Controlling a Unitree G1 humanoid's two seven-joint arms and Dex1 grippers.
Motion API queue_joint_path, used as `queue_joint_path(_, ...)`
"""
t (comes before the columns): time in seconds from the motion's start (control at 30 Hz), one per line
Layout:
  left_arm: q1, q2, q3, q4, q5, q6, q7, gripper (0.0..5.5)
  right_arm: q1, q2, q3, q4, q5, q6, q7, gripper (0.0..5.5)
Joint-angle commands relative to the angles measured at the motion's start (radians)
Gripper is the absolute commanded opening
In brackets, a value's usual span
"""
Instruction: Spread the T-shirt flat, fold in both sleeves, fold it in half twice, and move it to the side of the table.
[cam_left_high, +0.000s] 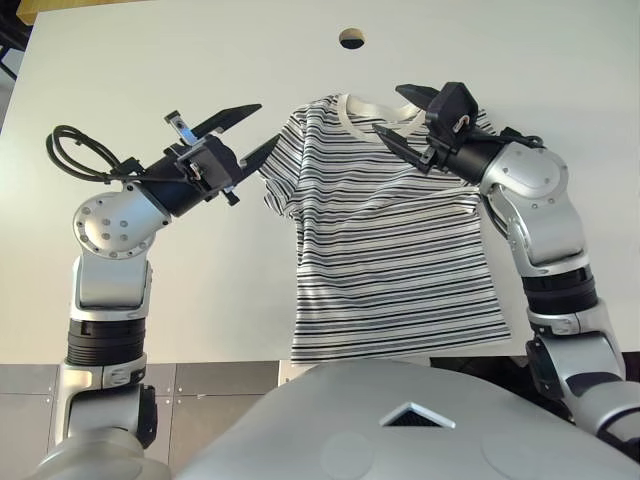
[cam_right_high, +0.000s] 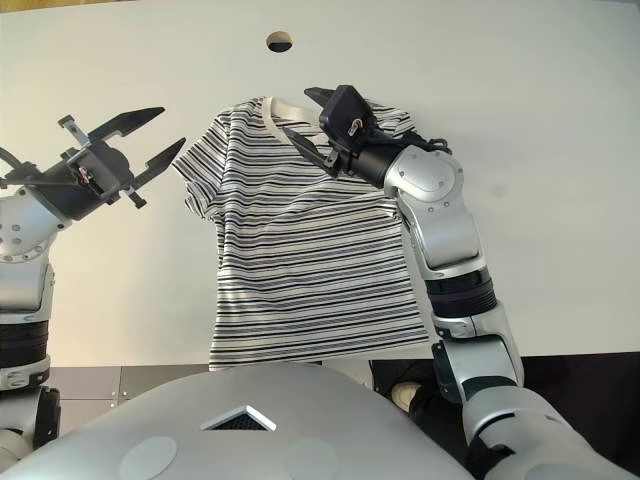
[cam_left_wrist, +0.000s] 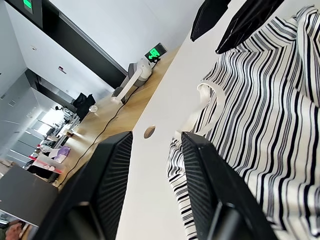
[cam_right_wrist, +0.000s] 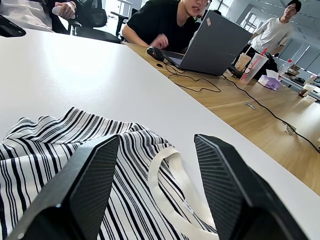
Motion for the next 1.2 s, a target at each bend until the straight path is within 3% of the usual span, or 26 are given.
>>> queue_joint_path(0.03,-0.061,0.088,-0.024,0.073,0.129,-0.079,0.000,1.83,-0.016,-0.007,-0.010,-0.008,-0.006,-0.002,0.003,2.76)
queue_joint_path(1.2,-0.139,0.158,-0.094,0.203,0.231,-0.191,-0.001,1.83,-0.007,0.000,-0.001,-0.013,-0.011,-0.005,-0.009,2.76)
